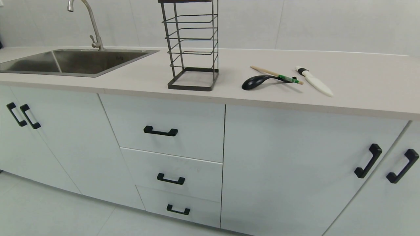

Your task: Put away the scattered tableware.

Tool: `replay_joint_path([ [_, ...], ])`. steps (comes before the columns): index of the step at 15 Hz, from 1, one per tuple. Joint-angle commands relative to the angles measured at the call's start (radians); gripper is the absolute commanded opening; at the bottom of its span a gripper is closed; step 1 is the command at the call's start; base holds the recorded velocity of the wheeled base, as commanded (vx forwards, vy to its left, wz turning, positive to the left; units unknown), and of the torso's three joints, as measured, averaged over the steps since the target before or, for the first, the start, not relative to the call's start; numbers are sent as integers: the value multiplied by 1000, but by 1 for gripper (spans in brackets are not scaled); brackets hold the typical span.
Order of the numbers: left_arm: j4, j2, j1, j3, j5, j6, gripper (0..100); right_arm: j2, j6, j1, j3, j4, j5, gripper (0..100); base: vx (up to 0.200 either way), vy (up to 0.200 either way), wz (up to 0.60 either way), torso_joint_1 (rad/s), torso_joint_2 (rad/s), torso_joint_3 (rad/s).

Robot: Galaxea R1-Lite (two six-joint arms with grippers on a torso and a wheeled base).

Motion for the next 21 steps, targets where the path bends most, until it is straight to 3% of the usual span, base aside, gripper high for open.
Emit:
replay_joint_path([
  [1,0,1,-1,0,-1,1,100,2,0,0,0,-2,0,0,0,0,0,0,0,0],
  [7,-2,1,-1,0,-7,-1,100,2,0,0,0,-2,0,0,0,0,0,0,0,0],
  [10,-3,1,-1,0,-2,-38,100,2,0,0,0,-2,0,0,0,0,0,0,0,0],
  [12,-34,1,0,-6,-7,-29,100,2,0,0,0,0,0,0,0,0,0,0,0,0],
  [13,-130,1,2,-74,-8,-39,100,2,0,0,0,-2,0,0,0,0,0,0,0,0],
  [14,-143,12,7,-146,-8,-39,100,2,-2,0,0,-2,0,0,0,0,0,0,0,0],
  [16,-89,23,5,-175,-21,-38,100,2,0,0,0,-2,0,0,0,0,0,0,0,0],
  [18,-91,70,-15,-179,-76,-38,100,2,0,0,0,0,0,0,0,0,0,0,0,0],
  [19,-91,70,-15,-179,-76,-38,100,2,0,0,0,0,0,0,0,0,0,0,0,0],
  [20,-89,144,-30,-204,-208,-33,100,2,0,0,0,0,0,0,0,0,0,0,0,0],
  [21,-89,201,-29,-215,-278,-22,100,2,0,0,0,0,0,0,0,0,0,0,0,0],
])
